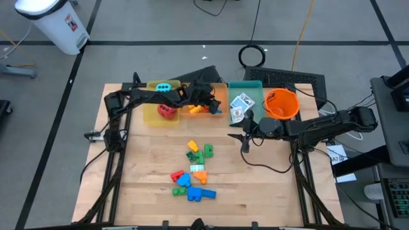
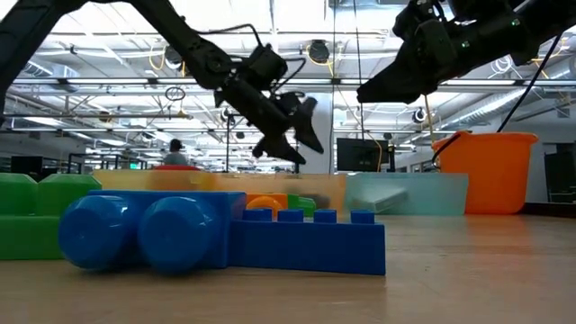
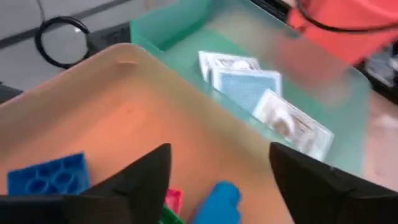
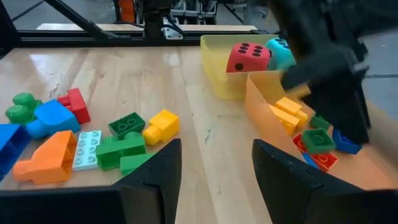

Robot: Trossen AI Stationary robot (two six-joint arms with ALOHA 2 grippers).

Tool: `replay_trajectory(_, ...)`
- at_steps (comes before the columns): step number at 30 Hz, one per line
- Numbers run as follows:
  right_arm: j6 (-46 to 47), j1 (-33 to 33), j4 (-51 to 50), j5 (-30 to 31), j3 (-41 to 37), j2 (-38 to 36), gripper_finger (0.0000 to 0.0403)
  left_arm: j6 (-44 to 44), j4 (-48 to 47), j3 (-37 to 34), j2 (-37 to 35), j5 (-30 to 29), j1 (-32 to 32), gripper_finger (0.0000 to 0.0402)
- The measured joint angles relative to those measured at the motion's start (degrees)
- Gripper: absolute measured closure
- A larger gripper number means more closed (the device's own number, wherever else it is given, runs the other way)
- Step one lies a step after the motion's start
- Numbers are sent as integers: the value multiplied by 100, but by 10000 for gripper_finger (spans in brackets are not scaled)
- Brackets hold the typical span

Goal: Pick & Place Toys
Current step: Put the yellow game piece into the orange bin

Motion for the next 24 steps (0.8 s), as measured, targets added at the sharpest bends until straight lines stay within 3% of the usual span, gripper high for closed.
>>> replay_trajectory(5, 0, 0, -18, -1, 0, 0, 237, 48, -599, -3, -624, 148, 71, 79)
replay_trajectory(12, 0, 129, 4, 4, 0, 0, 238, 730, -1908, -338, -2228, 220, -296, 63)
replay_trajectory(16, -1, 258, 13, 4, 0, 0, 236, 958, -1574, -1164, -3316, 100, -874, 62)
replay_trajectory(24, 192, 508, 512, -31, 1, 3, 236, 939, 100, -3373, -5178, 37, -2127, 62)
